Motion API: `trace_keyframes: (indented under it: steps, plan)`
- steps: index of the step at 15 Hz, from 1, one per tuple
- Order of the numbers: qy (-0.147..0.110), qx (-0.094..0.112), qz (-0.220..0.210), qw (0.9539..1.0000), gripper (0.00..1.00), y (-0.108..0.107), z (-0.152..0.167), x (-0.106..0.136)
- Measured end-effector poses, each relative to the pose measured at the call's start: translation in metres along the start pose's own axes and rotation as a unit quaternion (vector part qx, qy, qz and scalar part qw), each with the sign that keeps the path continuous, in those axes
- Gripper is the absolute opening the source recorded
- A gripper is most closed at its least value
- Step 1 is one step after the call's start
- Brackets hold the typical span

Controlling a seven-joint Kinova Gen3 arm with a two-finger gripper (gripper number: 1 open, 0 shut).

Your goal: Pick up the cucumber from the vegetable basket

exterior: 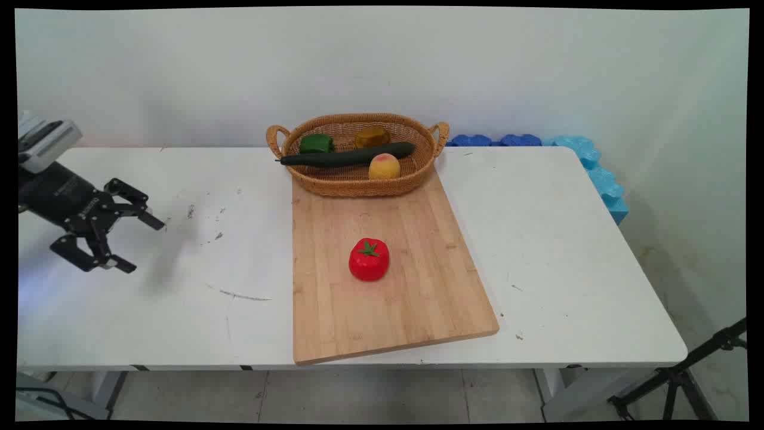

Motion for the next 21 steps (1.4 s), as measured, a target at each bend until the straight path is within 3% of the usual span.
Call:
trace_keyframes:
  steps: [4, 10, 21]
  plan:
    - [-0.005, 0.02, -0.018, 0.9996, 1.0, -0.014, 0.007, 0.024]
    - [-0.012, 0.073, -0.056, 0.9957, 1.0, -0.045, 0.026, 0.078]
    - [-0.007, 0.183, -0.127, 0.9749, 1.0, -0.124, 0.084, 0.186]
